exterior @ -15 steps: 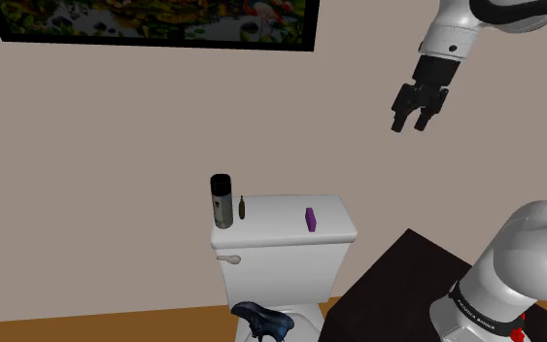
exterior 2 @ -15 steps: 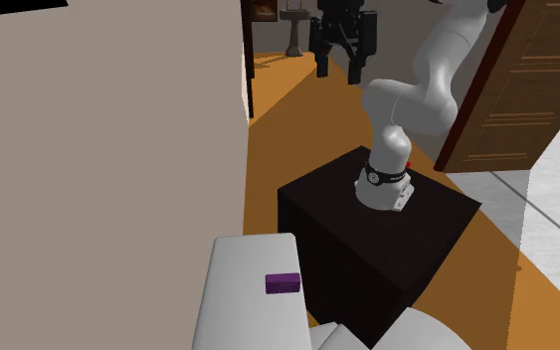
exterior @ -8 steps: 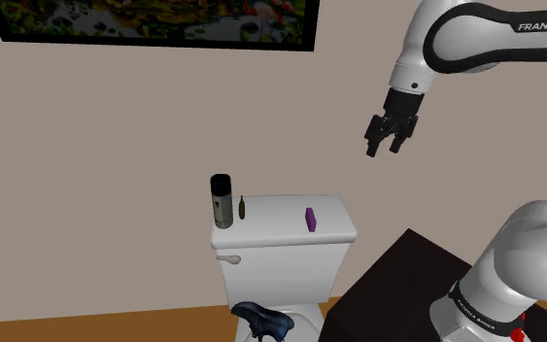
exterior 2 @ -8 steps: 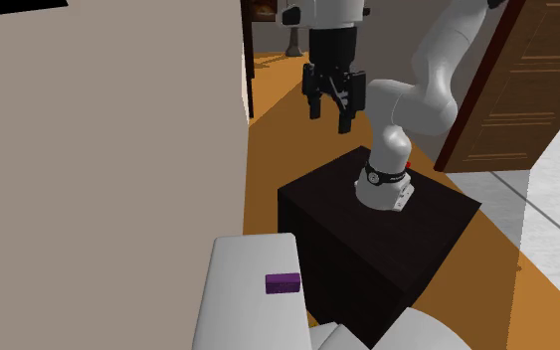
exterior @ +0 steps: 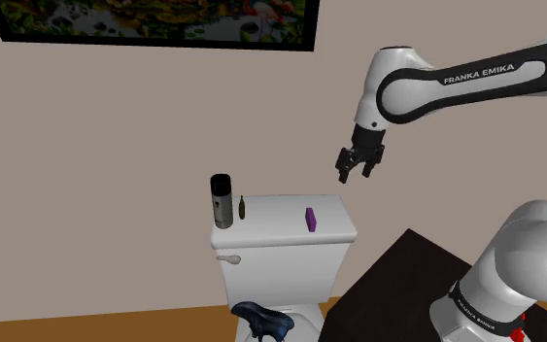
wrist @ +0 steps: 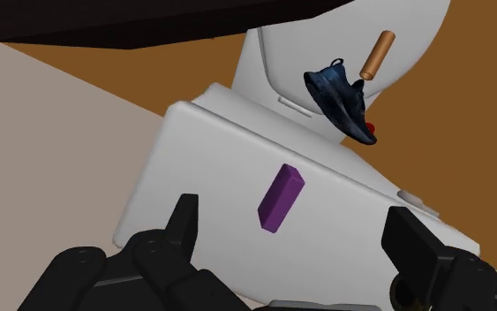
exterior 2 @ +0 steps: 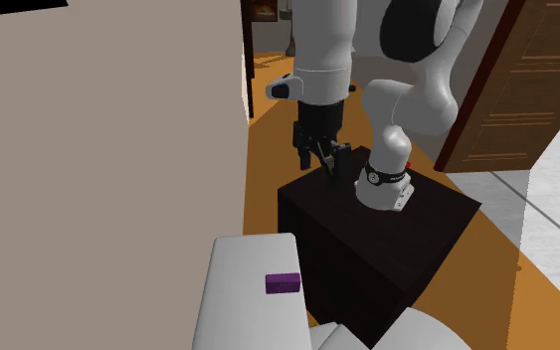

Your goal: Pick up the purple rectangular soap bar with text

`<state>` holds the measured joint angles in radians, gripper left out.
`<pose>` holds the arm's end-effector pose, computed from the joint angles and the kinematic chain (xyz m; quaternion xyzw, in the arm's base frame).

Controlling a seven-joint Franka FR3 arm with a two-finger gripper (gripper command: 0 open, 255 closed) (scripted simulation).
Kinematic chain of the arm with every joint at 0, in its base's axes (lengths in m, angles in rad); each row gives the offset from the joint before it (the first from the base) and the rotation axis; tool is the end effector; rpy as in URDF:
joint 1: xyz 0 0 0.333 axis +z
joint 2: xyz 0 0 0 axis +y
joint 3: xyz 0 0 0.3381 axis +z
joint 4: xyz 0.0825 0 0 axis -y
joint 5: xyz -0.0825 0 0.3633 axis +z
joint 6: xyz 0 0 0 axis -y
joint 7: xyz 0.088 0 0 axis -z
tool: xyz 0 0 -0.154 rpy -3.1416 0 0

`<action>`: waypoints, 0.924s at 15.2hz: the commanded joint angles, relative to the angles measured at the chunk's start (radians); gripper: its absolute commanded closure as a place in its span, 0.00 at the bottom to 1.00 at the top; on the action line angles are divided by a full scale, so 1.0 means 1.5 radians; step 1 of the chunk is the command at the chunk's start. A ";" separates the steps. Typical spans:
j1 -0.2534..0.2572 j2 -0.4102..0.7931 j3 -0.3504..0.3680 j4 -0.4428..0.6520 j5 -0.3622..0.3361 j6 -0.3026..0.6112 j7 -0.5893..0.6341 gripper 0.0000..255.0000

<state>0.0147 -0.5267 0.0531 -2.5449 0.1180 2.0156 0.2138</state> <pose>0.3510 0.0358 0.4298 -0.9940 0.1018 0.0067 0.0393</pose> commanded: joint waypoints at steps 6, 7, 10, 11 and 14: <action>0.009 0.158 0.036 -0.016 -0.004 0.167 0.030 0.00; 0.009 0.183 0.040 -0.014 -0.007 0.189 0.035 0.00; 0.010 0.263 0.052 -0.001 -0.020 0.253 0.054 0.00; 0.010 0.291 0.056 0.005 -0.026 0.273 0.061 0.00; 0.013 0.375 0.062 0.030 -0.051 0.328 0.087 0.00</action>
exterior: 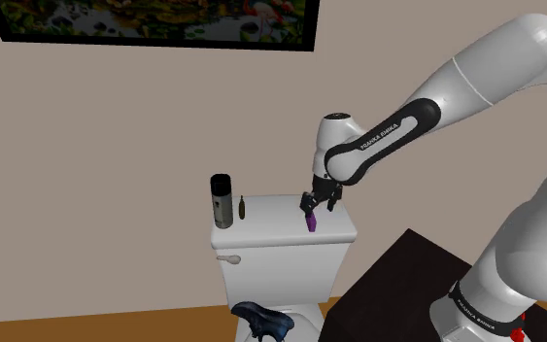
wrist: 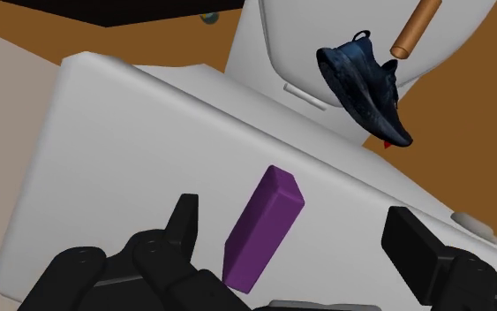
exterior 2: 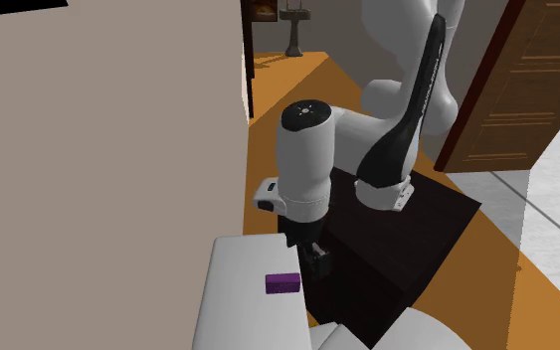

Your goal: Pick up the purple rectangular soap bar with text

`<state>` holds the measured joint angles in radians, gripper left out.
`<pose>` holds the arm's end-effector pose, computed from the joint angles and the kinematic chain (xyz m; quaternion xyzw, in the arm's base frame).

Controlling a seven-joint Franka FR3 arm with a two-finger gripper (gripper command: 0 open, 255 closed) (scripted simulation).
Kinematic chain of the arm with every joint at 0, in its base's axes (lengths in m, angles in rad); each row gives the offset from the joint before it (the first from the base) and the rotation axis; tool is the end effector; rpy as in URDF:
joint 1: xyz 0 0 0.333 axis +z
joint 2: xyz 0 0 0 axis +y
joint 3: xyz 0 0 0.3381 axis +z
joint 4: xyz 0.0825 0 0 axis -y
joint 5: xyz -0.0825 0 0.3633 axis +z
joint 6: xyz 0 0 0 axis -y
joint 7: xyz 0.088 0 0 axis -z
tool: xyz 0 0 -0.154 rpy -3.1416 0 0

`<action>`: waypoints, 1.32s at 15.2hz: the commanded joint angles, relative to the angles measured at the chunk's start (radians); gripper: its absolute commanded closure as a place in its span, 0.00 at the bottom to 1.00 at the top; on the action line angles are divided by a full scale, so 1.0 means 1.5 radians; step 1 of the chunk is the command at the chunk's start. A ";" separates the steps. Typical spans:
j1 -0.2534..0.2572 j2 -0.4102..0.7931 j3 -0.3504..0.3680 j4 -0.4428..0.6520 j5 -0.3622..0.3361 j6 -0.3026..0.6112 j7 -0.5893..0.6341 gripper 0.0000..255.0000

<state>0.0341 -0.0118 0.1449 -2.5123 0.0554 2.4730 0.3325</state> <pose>0.4383 0.0807 0.2738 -0.9949 0.0986 0.0174 0.0120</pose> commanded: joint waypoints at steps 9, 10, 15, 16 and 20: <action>0.004 0.117 -0.003 0.010 -0.030 0.104 0.023 0.00; 0.004 0.117 -0.003 0.010 -0.030 0.104 0.023 0.00; 0.004 0.119 -0.003 0.011 -0.031 0.104 0.024 1.00; 0.004 0.119 -0.003 0.012 -0.031 0.104 0.023 1.00; 0.004 0.117 -0.003 0.010 -0.030 0.104 0.023 1.00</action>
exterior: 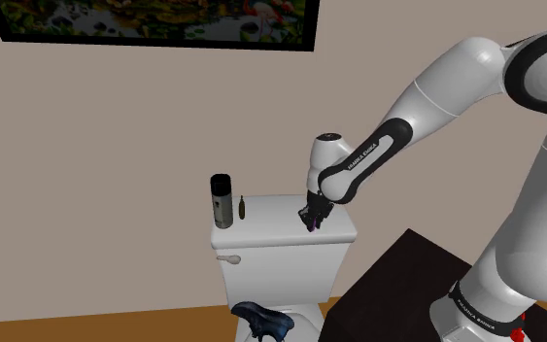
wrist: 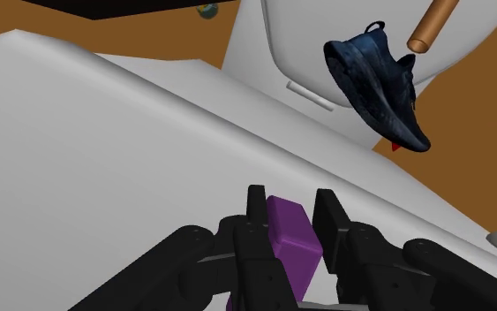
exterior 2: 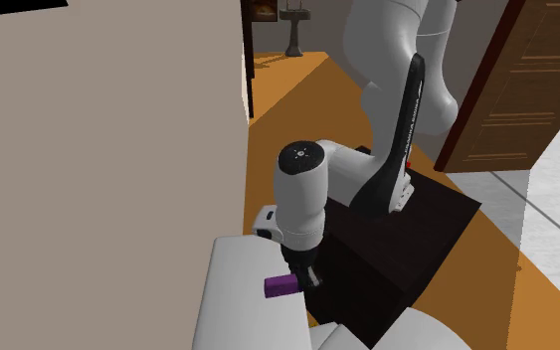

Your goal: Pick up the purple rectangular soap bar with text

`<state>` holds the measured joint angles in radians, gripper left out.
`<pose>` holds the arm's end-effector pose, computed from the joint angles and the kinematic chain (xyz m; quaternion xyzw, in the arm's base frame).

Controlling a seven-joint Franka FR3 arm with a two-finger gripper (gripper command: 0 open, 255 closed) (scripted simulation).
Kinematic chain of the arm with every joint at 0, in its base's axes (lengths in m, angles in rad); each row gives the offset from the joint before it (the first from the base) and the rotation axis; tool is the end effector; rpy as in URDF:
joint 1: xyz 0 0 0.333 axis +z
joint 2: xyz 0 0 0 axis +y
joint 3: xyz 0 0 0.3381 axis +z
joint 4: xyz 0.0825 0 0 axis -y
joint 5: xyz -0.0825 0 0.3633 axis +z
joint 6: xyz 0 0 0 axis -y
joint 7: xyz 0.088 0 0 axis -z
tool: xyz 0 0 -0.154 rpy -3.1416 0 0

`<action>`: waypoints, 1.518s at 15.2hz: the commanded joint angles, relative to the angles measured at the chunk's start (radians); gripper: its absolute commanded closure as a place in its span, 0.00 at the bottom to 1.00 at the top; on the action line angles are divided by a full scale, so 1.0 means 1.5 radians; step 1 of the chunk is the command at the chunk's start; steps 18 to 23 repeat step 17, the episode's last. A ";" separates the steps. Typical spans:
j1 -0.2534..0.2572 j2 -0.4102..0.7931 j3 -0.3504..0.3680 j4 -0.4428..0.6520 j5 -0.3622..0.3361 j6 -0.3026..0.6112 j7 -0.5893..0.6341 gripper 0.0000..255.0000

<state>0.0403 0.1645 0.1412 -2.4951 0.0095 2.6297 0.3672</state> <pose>0.4539 0.0852 0.2136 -0.9950 0.0976 0.0174 0.0094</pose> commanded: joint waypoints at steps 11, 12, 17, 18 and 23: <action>-0.003 -0.096 0.004 0.007 0.020 -0.104 -0.013 1.00; -0.003 -0.104 0.004 0.009 0.022 -0.113 -0.013 1.00; -0.003 -0.128 0.004 0.016 0.026 -0.144 -0.016 1.00; -0.003 -0.128 0.004 0.016 0.026 -0.144 -0.016 1.00; -0.003 -0.128 0.004 0.016 0.026 -0.144 -0.016 1.00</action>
